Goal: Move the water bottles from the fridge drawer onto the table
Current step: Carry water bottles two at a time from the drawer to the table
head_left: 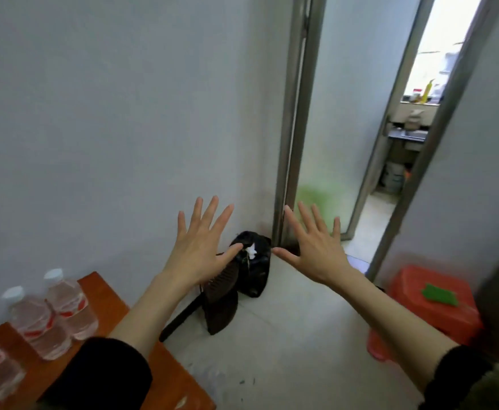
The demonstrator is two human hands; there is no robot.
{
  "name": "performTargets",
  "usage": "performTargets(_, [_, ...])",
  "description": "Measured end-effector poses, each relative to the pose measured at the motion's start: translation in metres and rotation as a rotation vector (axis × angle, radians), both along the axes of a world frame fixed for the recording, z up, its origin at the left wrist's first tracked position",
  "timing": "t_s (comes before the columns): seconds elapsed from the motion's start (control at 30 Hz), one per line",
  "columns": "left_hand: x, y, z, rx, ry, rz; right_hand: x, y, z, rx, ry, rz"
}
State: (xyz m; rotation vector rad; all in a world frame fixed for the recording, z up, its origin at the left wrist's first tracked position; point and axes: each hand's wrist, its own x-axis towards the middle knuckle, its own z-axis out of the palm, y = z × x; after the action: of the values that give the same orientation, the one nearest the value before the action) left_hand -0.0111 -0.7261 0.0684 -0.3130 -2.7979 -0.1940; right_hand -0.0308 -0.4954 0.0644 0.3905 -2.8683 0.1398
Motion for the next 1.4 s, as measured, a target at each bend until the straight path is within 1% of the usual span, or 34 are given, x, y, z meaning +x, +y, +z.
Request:
performTargets(0.1, [0.015,0.052,-0.012,-0.001,-0.059,-0.097,0.047,0.059,-0.003,-0.012,-0.033,-0.136])
performTargets(0.17, [0.025,0.091,-0.015,0.011,-0.074,-0.172,0.076,0.099,-0.001,-0.012,-0.019,-0.214])
performTargets(0.27, [0.042,0.149,-0.019,0.031,-0.08,-0.304,0.121,0.16,0.0,-0.016,0.002,-0.335])
performTargets(0.43, [0.078,0.262,-0.022,0.026,-0.093,-0.504,0.196,0.264,-0.009,-0.035,-0.024,-0.534])
performTargets(0.53, [0.09,0.313,-0.021,0.059,-0.098,-0.567,0.227,0.307,-0.01,-0.045,-0.036,-0.579])
performTargets(0.7, [0.132,0.465,-0.03,0.068,-0.139,-0.693,0.3,0.43,-0.015,-0.093,-0.073,-0.708])
performTargets(0.83, [0.167,0.564,-0.05,0.039,-0.178,-0.763,0.338,0.516,-0.026,-0.103,-0.083,-0.778])
performTargets(0.97, [0.177,0.635,-0.06,0.04,-0.212,-0.793,0.354,0.58,-0.035,-0.108,-0.096,-0.824])
performTargets(1.17, [0.165,0.72,-0.067,0.055,-0.294,-0.837,0.335,0.653,-0.052,-0.147,-0.124,-0.833])
performTargets(1.27, [0.151,0.761,-0.081,0.134,-0.37,-0.841,0.316,0.687,-0.066,-0.172,-0.161,-0.826])
performTargets(1.4, [0.125,0.816,-0.102,0.284,-0.489,-0.84,0.284,0.735,-0.083,-0.267,-0.194,-0.833])
